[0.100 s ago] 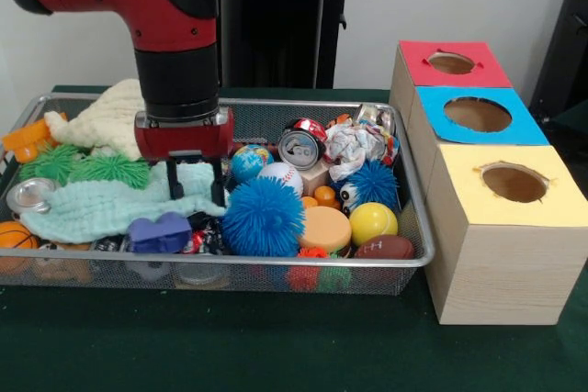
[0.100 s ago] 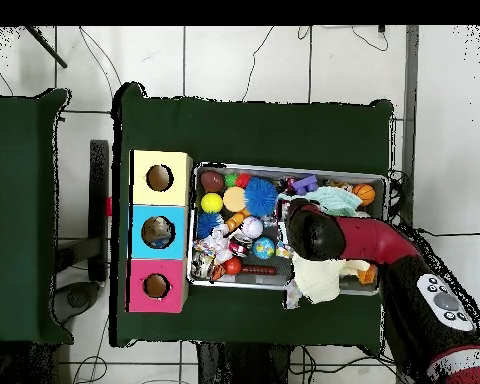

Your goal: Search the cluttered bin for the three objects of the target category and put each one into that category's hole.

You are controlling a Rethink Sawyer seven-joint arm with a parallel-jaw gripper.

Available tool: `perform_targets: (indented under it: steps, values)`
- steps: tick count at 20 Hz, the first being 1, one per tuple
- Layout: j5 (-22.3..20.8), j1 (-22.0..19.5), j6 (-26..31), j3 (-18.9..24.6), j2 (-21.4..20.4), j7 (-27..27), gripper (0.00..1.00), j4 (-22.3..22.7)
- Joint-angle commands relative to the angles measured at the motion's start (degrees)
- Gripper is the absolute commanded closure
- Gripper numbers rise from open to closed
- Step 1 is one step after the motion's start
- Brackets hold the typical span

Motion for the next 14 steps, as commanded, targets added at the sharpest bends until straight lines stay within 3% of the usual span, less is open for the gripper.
perform_targets:
  steps: [1, 10, 11, 14]
  values:
    - [-4.32, -0.61, -5.4, 3.63, 2.6, -1.18, 1.0, -4.45]
    - [-4.81, 0.31, -5.91, 2.0, 1.44, 1.59, 1.0, -3.12]
    - [-4.54, 0.73, -5.57, 1.33, 0.26, 2.33, 1.0, -1.91]
    - [-0.7, 1.08, 0.81, 0.29, -8.98, 4.46, 1.0, 7.15]
